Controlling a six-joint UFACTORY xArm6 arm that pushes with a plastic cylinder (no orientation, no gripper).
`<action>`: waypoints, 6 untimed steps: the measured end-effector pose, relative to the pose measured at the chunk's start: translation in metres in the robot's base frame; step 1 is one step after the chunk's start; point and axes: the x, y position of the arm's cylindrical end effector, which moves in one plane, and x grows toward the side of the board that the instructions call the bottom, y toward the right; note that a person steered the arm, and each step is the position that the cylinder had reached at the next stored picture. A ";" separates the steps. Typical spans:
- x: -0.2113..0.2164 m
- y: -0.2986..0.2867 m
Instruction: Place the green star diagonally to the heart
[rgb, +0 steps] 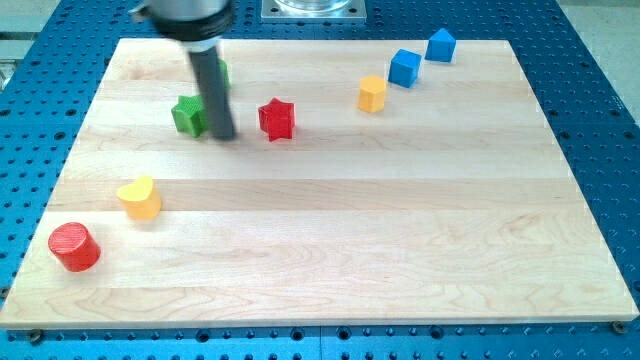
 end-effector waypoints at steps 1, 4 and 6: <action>-0.007 0.056; 0.081 0.003; 0.014 -0.100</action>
